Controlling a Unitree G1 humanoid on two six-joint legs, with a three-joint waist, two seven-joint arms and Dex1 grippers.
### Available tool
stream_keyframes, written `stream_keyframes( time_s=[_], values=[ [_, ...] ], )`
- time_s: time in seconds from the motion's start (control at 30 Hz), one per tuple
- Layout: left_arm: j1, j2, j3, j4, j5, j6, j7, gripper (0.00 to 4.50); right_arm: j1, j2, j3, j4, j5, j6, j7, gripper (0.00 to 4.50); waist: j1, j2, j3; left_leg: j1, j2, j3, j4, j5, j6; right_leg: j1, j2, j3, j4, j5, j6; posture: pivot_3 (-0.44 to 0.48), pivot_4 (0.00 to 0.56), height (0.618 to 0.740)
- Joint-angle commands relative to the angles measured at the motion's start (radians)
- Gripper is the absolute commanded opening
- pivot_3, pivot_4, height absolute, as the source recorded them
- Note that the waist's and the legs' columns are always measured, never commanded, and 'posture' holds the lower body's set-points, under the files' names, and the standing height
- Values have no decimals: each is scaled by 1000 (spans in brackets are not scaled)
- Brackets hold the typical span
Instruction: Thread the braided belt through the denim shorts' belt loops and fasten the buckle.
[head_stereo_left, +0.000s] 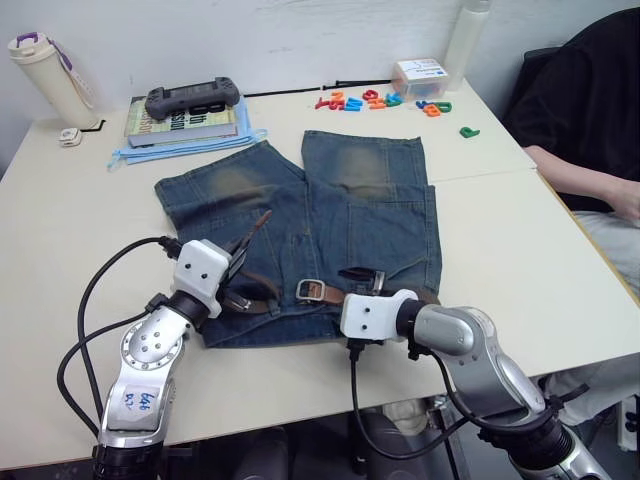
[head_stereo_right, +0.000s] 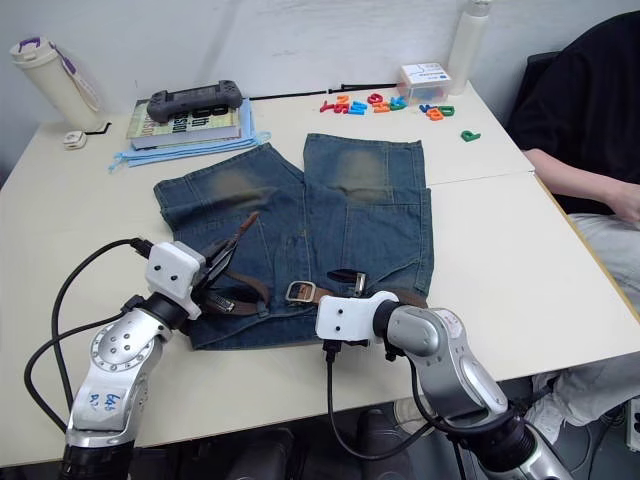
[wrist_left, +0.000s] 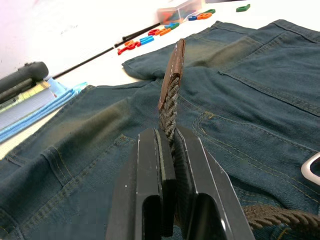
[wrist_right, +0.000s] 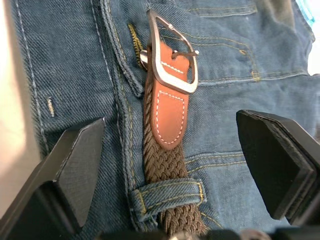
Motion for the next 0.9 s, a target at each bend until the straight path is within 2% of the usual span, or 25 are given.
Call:
stream_keyframes(
  time_s=[0.03,0.17,0.27,0.5,0.7,0.9],
  values=[
    [3,10,12,-42,-8,-7,0,0,12,11,7,8,-33,15,-41,4481,0,0,0,0,0,0,0,0,0,0,0,0,0,0,0,0,150,714],
    [7,16,1,-43,-5,-12,-7,0,21,48,9,7,-56,66,-77,4481,-1,-1,-1,0,0,0,0,0,0,0,0,0,2,0,0,0,150,714],
    [12,19,-6,-45,-4,-17,-14,0,22,75,16,8,-68,98,-96,3666,-2,-1,-1,0,0,0,1,0,0,0,0,0,3,0,0,0,150,714],
    [10,22,-15,-48,-7,-16,-25,0,15,103,38,1,-79,127,-108,121,-2,-1,-1,0,0,0,1,0,0,0,0,0,3,0,0,0,150,714],
    [3,30,-35,-41,8,-24,-33,0,18,125,32,-3,-70,143,-127,47,-2,-1,-1,0,0,0,1,0,0,0,0,0,3,0,0,0,150,714],
    [51,47,-55,-61,-10,12,-64,0,17,248,-38,-29,-41,271,-203,47,-7,-1,-1,0,0,0,1,0,-1,0,0,0,3,0,0,0,150,714]
  ],
)
